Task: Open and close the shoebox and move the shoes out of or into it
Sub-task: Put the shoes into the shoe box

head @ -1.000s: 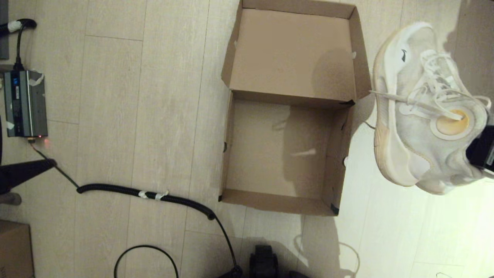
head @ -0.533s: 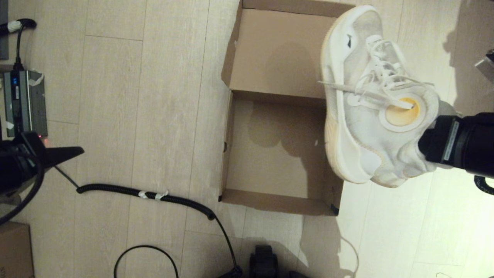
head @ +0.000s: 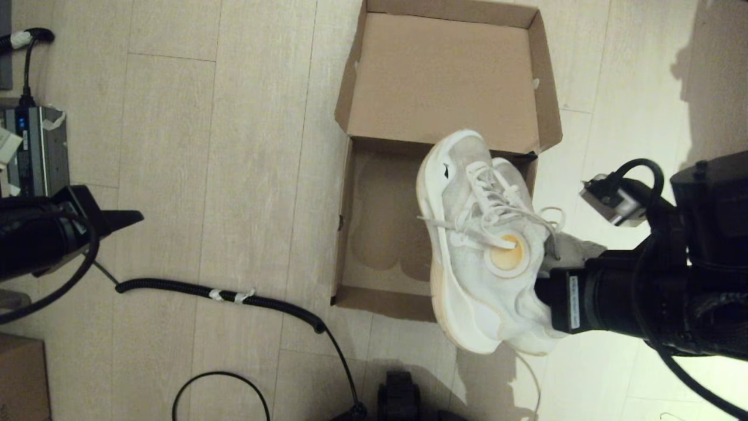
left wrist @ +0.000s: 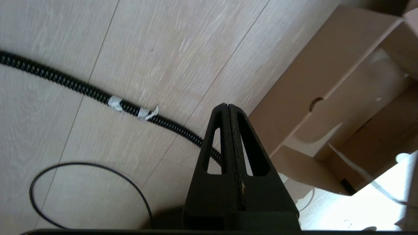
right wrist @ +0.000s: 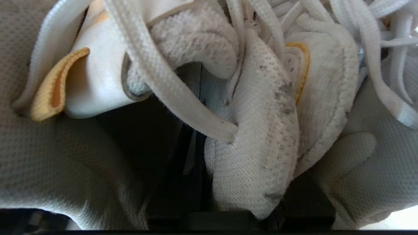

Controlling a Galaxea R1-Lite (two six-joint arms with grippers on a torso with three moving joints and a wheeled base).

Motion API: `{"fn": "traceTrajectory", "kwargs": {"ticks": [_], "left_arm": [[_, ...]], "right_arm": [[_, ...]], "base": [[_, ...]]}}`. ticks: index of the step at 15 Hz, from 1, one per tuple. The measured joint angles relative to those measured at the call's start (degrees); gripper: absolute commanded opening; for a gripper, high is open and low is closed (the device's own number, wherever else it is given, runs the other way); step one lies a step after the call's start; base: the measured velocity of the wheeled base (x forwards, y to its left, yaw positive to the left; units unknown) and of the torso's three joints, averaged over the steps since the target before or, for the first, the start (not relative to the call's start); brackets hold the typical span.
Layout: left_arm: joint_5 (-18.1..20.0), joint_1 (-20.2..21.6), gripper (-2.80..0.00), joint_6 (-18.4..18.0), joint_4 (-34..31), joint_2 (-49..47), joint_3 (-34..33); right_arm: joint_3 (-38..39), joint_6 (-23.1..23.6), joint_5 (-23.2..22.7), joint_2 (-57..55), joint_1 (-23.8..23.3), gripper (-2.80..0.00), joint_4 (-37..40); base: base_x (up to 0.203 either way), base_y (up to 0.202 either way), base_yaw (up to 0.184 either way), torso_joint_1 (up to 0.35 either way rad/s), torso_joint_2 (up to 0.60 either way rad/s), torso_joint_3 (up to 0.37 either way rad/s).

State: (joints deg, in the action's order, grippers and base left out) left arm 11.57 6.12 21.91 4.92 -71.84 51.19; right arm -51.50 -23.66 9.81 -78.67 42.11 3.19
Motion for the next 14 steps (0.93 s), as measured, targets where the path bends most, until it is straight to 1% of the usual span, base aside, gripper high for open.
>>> {"fn": "traceTrajectory", "kwargs": {"ticks": [2,5,7,9,11,14], "left_arm": [[-0.1,0.0,-2.8,-0.2,-0.3,1.6,0.0],[-0.1,-0.1,-2.8,-0.3,-0.5,3.0,-0.1],[-0.2,-0.1,-2.8,-0.3,-0.7,3.7,-0.3],[-0.2,0.0,-2.8,-0.3,-0.8,4.3,-0.6],[-0.2,0.0,-2.8,-0.3,-0.8,4.9,-1.1],[-0.2,0.0,-2.8,-0.3,-0.7,5.6,-1.7]], "right_arm": [[2.3,1.5,1.4,-3.0,0.0,-2.8,-5.4],[5.8,3.4,4.1,-8.5,0.0,-2.8,-17.2],[6.5,4.8,4.6,-12.1,0.0,-2.8,-23.5],[6.7,6.5,5.4,-15.4,0.0,-2.8,-27.6],[6.8,8.4,7.3,-19.2,0.0,-2.8,-32.5],[7.8,12.2,10.3,-25.2,-0.2,-2.8,-42.4]], "base": [[0.0,0.0,0.0,0.0,0.0,0.0],[0.0,0.0,0.0,0.0,0.0,0.0],[0.0,0.0,0.0,0.0,0.0,0.0],[0.0,0.0,0.0,0.0,0.0,0.0],[0.0,0.0,0.0,0.0,0.0,0.0],[0.0,0.0,0.0,0.0,0.0,0.0]]}}
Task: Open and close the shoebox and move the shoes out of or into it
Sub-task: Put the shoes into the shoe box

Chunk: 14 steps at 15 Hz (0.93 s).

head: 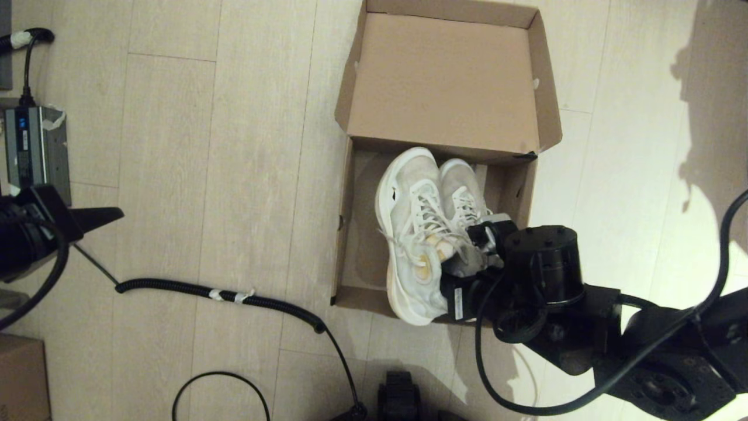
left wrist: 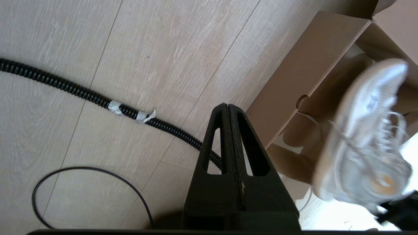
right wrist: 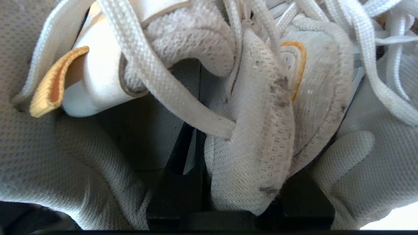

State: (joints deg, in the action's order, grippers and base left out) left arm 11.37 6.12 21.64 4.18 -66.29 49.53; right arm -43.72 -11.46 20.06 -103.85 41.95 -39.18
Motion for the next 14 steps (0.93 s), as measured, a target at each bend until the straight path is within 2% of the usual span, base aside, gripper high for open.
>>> {"fn": "traceTrajectory", "kwargs": {"ticks": [3,6,14], "left_arm": [[0.0,0.0,-2.8,0.0,-0.1,0.9,-0.7],[0.0,0.0,-2.8,0.0,0.0,1.4,-0.9],[0.0,0.0,-2.8,0.0,-0.1,3.2,-1.2]], "right_arm": [[0.6,1.9,3.0,-5.8,-0.1,-2.8,-8.5],[0.9,2.1,3.5,-9.9,-0.5,-2.8,-12.8],[0.7,2.8,3.5,-13.4,-2.4,-2.8,-14.1]], "base": [[0.0,0.0,0.0,0.0,0.0,0.0],[0.0,0.0,0.0,0.0,0.0,0.0],[0.0,0.0,0.0,0.0,0.0,0.0]]}}
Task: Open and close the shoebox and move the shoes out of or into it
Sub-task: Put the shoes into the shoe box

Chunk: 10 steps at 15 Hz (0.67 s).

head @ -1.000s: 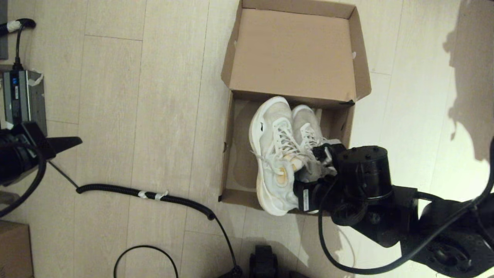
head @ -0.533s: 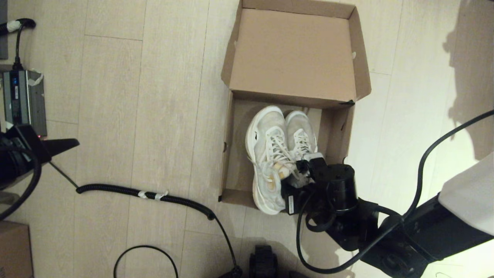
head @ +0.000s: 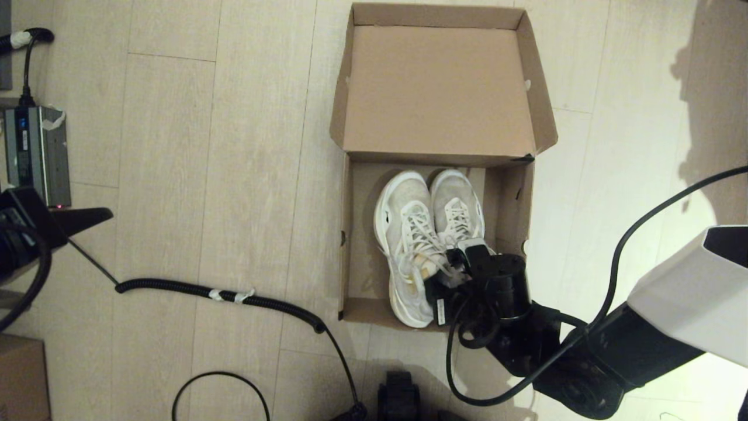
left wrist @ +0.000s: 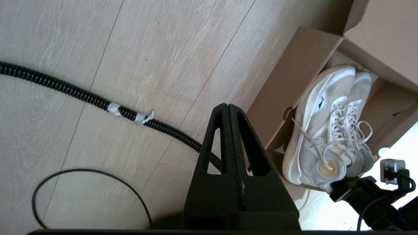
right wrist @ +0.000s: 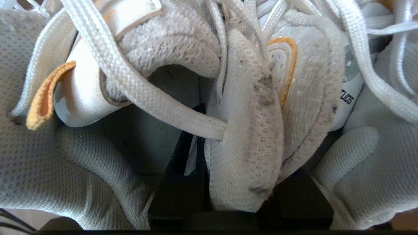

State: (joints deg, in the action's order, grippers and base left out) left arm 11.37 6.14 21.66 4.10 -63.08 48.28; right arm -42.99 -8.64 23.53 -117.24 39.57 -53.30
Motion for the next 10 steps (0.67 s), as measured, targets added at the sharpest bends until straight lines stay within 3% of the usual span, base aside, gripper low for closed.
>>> {"fn": "traceTrajectory", "kwargs": {"ticks": [1,2,3,10], "left_arm": [[0.0,0.0,-2.8,0.0,-0.3,0.4,-0.1],[0.0,0.0,-2.8,0.0,-1.0,0.9,-0.1],[0.0,0.0,-2.8,0.1,-1.8,1.4,-0.1],[0.1,0.1,-2.8,0.1,-1.9,2.7,0.2]], "right_arm": [[0.3,0.0,0.0,0.6,0.0,-2.8,0.6],[0.4,0.0,0.0,1.0,0.0,-1.12,0.9],[0.4,0.0,0.3,1.1,-0.1,0.0,0.9],[-0.2,0.1,1.9,1.1,-0.5,0.0,0.8]], "base": [[0.0,0.0,0.0,0.0,0.0,0.0],[0.0,0.0,0.0,0.0,0.0,0.0],[0.0,0.0,0.0,0.0,0.0,0.0],[0.0,0.0,0.0,0.0,0.0,0.0]]}}
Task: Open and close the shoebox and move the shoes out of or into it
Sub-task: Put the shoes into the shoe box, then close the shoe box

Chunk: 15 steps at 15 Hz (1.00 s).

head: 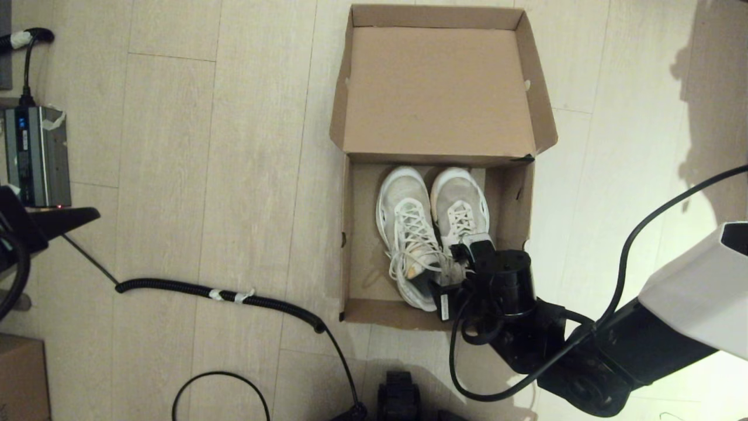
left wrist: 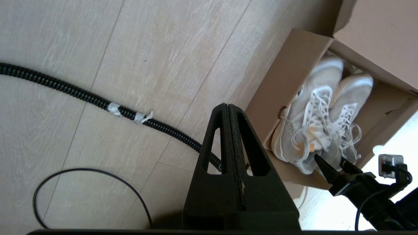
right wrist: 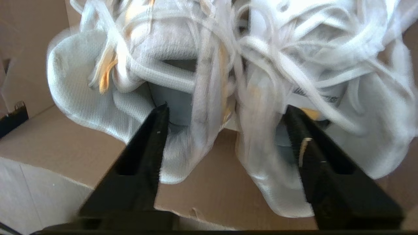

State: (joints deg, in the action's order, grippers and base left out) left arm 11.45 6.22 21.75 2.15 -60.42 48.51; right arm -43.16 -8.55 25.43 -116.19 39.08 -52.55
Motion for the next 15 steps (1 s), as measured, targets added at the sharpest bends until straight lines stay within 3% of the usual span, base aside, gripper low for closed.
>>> {"fn": "traceTrajectory", "kwargs": {"ticks": [11,12,15], "left_arm": [[0.1,0.0,-2.8,0.1,-0.1,1.9,-0.9],[0.1,0.0,-2.8,0.1,-0.1,2.2,-1.4],[0.1,0.0,-2.8,0.8,-0.1,3.3,-4.2]], "right_arm": [[3.4,-0.9,-0.4,19.7,-0.3,0.0,12.0],[4.3,-0.9,-0.2,21.4,-0.7,-2.8,12.2],[7.1,-1.2,0.2,26.7,-2.3,-2.8,12.2]], "base": [[0.0,0.0,0.0,0.0,0.0,0.0],[0.0,0.0,0.0,0.0,0.0,0.0],[0.0,0.0,0.0,0.0,0.0,0.0]]}}
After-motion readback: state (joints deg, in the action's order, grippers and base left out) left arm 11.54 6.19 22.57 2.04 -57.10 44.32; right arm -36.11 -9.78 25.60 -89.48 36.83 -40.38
